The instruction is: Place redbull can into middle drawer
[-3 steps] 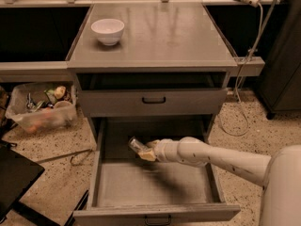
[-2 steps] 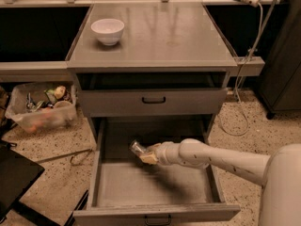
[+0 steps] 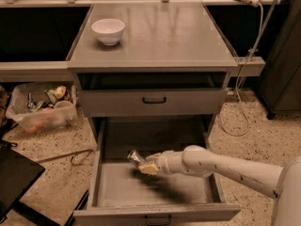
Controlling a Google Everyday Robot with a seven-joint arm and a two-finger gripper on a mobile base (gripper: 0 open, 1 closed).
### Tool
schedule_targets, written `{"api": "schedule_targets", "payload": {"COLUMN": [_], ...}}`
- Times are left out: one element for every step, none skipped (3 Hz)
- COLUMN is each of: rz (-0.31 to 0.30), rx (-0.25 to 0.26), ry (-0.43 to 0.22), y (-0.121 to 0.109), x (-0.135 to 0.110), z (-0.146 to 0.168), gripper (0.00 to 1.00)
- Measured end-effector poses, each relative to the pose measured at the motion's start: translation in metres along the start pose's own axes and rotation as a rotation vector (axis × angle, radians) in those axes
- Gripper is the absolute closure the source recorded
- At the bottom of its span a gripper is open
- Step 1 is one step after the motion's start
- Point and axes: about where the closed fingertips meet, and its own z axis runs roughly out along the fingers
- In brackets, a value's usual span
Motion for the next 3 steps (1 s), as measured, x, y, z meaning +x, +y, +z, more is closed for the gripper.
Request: {"api": "schedule_targets", "payload": {"rz": [0.002, 0.011, 0.01], "rx": [-0.05, -0.077, -0.078], "ry": [0.007, 0.028, 0.028], "y": [0.008, 0.006, 0.006], "x": [0.005, 0.013, 0.012], "z": [0.015, 0.037, 0.038], "gripper": [1.0, 1.0, 0.81]}}
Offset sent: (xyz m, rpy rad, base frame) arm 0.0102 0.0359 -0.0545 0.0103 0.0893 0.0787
